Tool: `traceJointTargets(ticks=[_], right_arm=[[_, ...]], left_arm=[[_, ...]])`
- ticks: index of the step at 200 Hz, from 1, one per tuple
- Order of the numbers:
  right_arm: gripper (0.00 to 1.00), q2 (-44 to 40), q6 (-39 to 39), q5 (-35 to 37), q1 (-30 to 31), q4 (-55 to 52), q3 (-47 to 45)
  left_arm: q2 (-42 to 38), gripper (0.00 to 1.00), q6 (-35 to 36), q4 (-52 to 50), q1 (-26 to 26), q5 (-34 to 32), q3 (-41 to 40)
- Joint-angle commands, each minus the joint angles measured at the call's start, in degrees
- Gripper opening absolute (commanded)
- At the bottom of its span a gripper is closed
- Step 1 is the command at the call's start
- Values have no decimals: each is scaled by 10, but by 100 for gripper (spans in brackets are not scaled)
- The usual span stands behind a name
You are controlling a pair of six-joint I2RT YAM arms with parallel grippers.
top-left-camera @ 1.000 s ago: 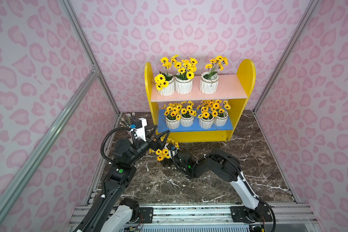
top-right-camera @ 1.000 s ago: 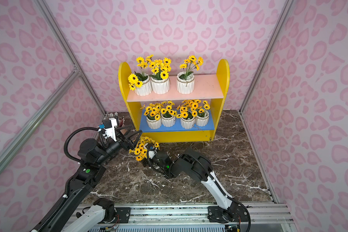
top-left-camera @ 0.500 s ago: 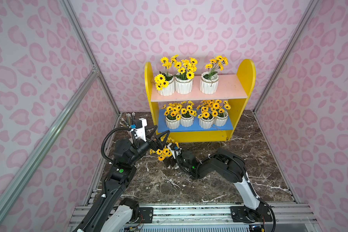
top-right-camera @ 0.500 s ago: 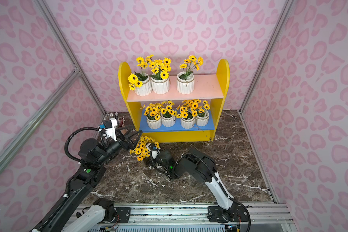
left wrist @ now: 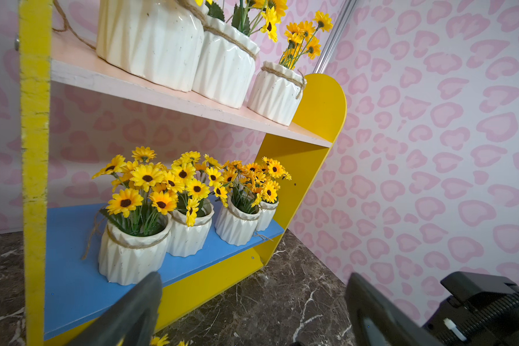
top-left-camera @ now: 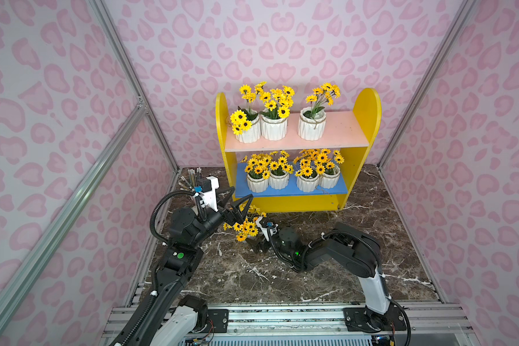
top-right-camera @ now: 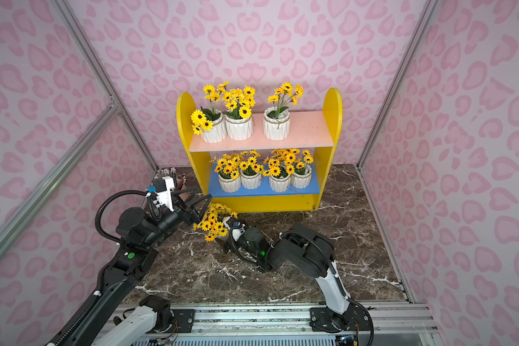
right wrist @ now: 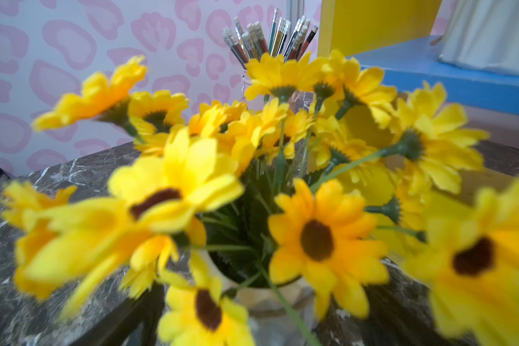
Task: Take the sunflower pots off the shelves
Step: Place the sunflower pot at the center of the board, then pick up the sunflower pot from the shelf.
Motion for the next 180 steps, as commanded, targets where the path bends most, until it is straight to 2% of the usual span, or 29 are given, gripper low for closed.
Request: traceJointTargets(ticks=[1, 22, 52, 102, 145, 180], right_arm=[[100, -22, -3, -7, 0, 9, -11], [99, -50, -9, -7, 2, 9, -36], [100, -122, -22, 16, 1, -56, -67], [96, -325, -56, 74, 1, -229, -98], [97, -476, -46, 143, -14, -395, -31], [97, -507, -12, 142, -42, -478, 61]], left_arm=[[-4, 97, 5, 18, 0, -4, 1], [-5, 97, 6, 18, 0, -3, 2], [-10, 97, 8, 22, -1, 10, 0], [-12, 97, 6, 34, -3, 35, 1], [-32, 97, 17, 28, -3, 11, -5], [-26, 97, 12, 33, -3, 11, -6]])
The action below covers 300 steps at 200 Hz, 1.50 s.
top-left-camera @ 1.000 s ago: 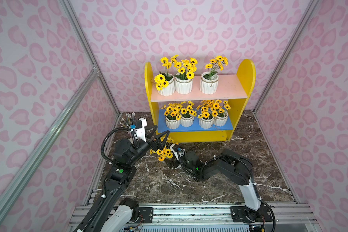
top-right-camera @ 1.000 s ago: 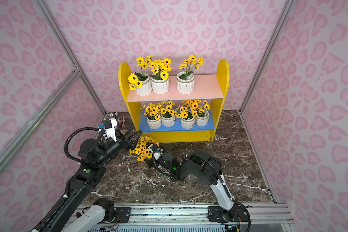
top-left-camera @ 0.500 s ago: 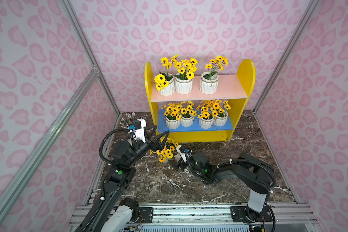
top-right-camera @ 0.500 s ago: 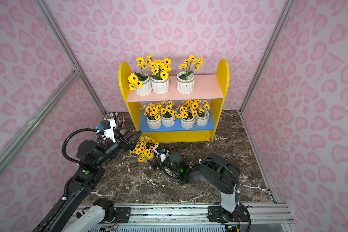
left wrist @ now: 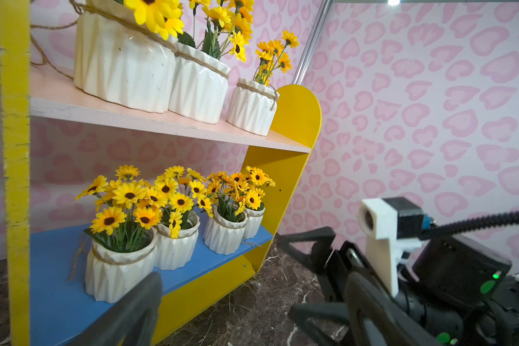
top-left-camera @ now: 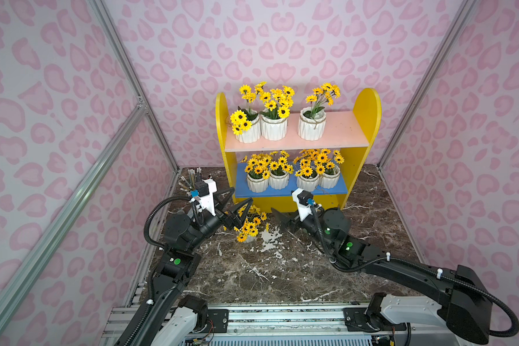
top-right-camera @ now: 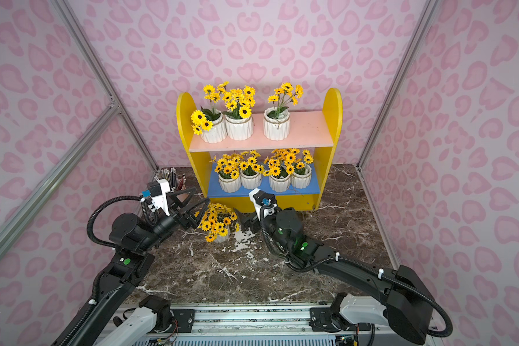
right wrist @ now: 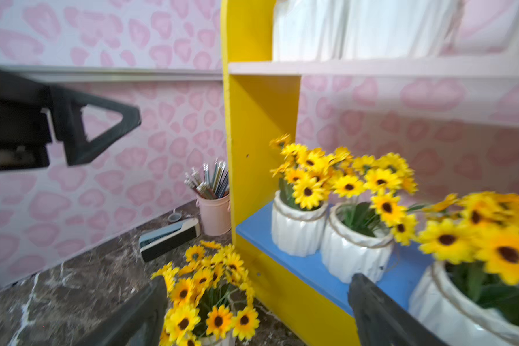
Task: Take the sunflower pots off the shelves
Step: Pick up the sunflower pot from the shelf.
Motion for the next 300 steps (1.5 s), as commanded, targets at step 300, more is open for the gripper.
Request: traceJointTargets(ticks=[300], right_arm=[[99, 207, -13, -109, -269, -340, 549]], left_arm=[[-33, 97, 23, 9, -85, 3, 6]])
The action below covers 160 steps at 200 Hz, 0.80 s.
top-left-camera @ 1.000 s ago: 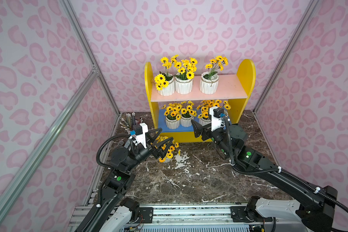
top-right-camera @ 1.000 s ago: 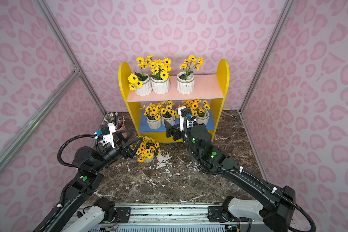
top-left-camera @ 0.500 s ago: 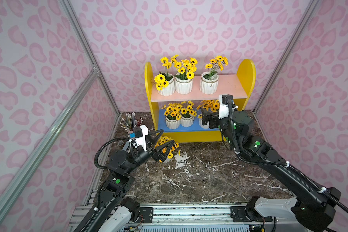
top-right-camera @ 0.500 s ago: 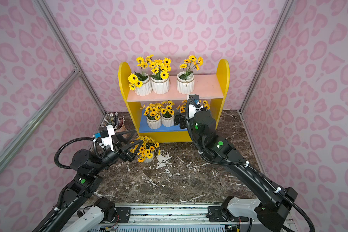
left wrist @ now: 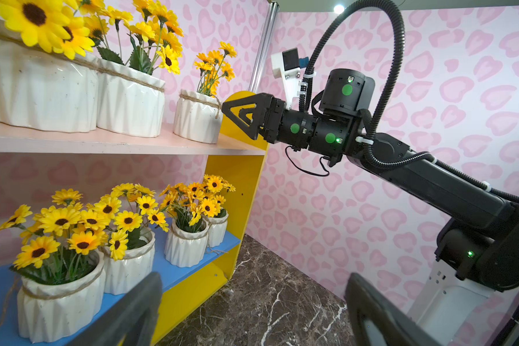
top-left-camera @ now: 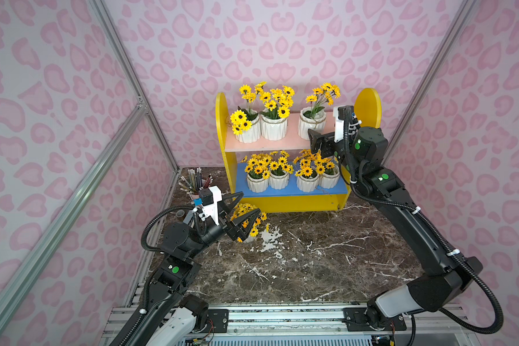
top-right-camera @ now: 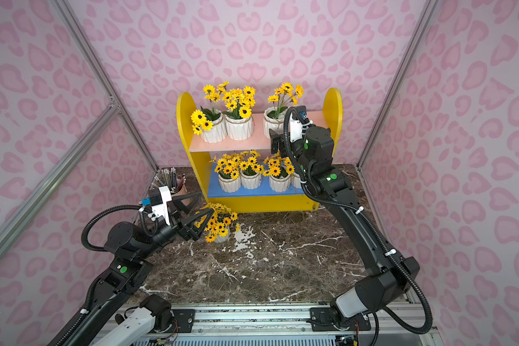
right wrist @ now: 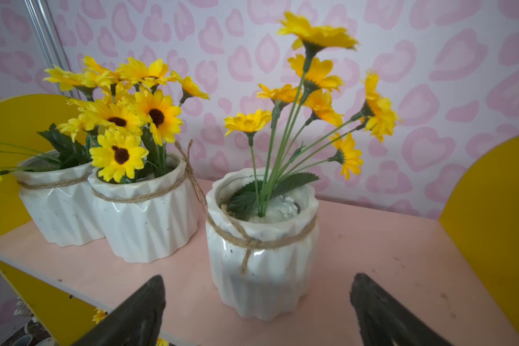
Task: Take the sunflower pots off the shelves
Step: Pick up the sunflower pot from the shelf.
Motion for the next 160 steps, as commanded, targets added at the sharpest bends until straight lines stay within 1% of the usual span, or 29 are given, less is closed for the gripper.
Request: traceJointTargets(ticks=[1, 15, 46, 91, 115, 160], right_arm=[[99, 25, -10, -51, -11, 4, 34], [99, 36, -8, -68, -19, 2, 42], [99, 44, 6, -65, -30, 22, 36], [99, 55, 18, -122, -52, 61, 28], [99, 75, 11, -144, -53, 46, 58], [99, 102, 8, -151, -55, 47, 93]], left_arm=[[4, 97, 5, 3, 0, 4, 5], [7, 97, 5, 2, 0, 5, 5], [13, 97, 5, 3, 0, 6, 5], [16, 97, 5, 3, 0, 4, 5], [17, 97, 5, 3, 0, 3, 4], [15, 97, 6, 2, 0, -1, 4]])
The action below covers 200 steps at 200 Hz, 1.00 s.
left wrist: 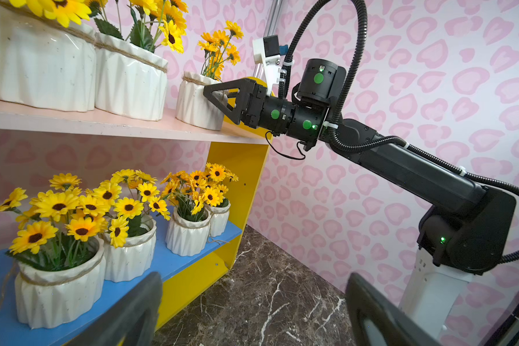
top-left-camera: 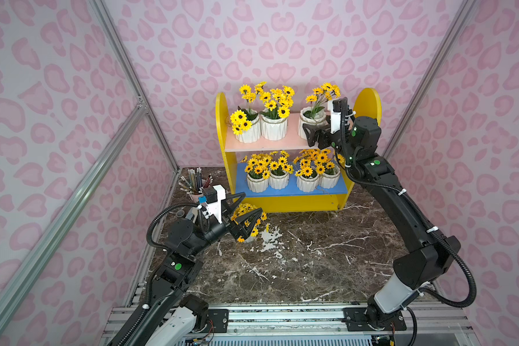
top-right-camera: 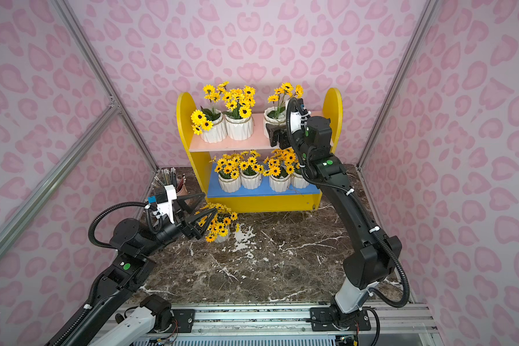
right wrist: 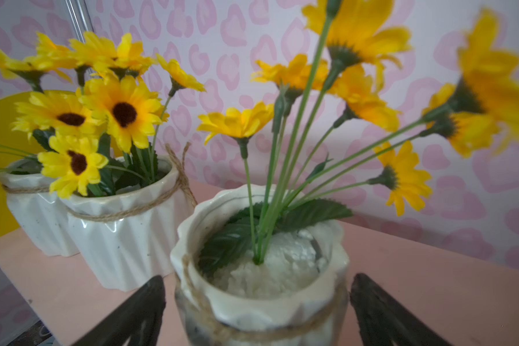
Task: Take the sunflower pots off the shelves
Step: Pick up the sunflower pot from the shelf.
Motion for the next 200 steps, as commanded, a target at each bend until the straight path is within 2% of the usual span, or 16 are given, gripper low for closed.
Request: traceJointTargets(ticks=[1, 200], right_arm=[[99, 10, -4, -14, -1, 23, 23], [99, 108, -5, 7, -2, 11, 132]], left_arm=[[-1, 97, 5, 10, 0, -3, 3], [-6, 97, 9, 4, 0, -21, 5]])
